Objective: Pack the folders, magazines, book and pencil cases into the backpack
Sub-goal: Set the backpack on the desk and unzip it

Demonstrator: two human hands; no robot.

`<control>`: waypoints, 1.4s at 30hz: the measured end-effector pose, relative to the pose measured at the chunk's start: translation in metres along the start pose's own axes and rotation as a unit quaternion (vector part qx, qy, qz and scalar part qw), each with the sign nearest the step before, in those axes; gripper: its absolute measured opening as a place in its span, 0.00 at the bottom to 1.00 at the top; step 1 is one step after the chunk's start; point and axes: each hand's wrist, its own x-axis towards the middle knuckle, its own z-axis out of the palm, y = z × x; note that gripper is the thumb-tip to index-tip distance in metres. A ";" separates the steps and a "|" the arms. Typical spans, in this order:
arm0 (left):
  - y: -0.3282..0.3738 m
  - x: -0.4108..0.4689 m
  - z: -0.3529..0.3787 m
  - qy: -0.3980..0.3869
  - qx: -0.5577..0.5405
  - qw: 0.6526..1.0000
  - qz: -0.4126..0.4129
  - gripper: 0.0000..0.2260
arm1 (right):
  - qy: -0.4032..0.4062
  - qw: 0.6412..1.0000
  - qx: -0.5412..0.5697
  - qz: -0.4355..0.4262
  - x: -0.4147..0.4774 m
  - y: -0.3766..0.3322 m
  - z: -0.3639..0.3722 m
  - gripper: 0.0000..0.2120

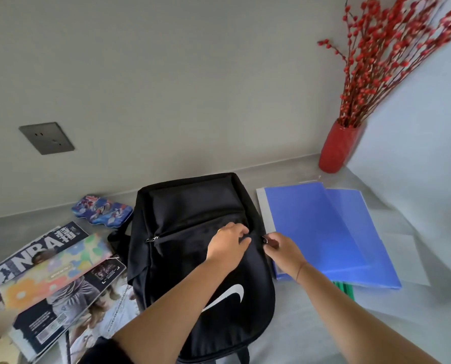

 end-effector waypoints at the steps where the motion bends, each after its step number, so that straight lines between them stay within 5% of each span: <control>1: 0.003 0.001 0.004 0.004 -0.010 0.999 -0.034 0.10 | -0.005 1.000 0.005 -0.001 0.001 0.001 0.000 0.11; 4: 0.012 0.008 0.015 -0.008 -0.008 0.993 -0.116 0.12 | -0.029 1.000 0.009 0.009 0.006 0.004 0.001 0.05; 9: 0.023 0.013 0.026 -0.041 0.067 0.982 -0.174 0.21 | -0.037 0.999 -0.015 -0.006 0.004 0.011 0.007 0.15; 14: 0.029 0.018 0.038 -0.054 0.037 0.981 -0.184 0.15 | -0.009 0.998 -0.042 -0.055 -0.014 0.019 0.003 0.13; 21: 0.028 0.034 0.015 0.063 -0.037 0.985 -0.157 0.17 | 0.034 0.967 -0.182 -0.173 -0.062 0.024 -0.002 0.07; 26: 0.028 0.035 -0.009 0.106 -0.084 0.979 -0.153 0.15 | 0.015 0.960 -0.163 -0.226 -0.102 0.030 0.004 0.07; 29: 0.033 0.002 -0.005 0.021 0.011 0.989 -0.144 0.18 | 0.037 0.971 -0.133 -0.194 -0.104 0.028 0.005 0.07; 33: 0.033 -0.050 0.021 -0.114 0.214 0.962 -0.125 0.23 | 0.068 0.977 -0.107 -0.170 -0.104 0.025 0.010 0.06; 42: 0.038 -0.076 0.031 -0.058 0.069 0.989 -0.119 0.09 | 0.070 0.971 -0.147 -0.176 -0.134 0.033 0.018 0.06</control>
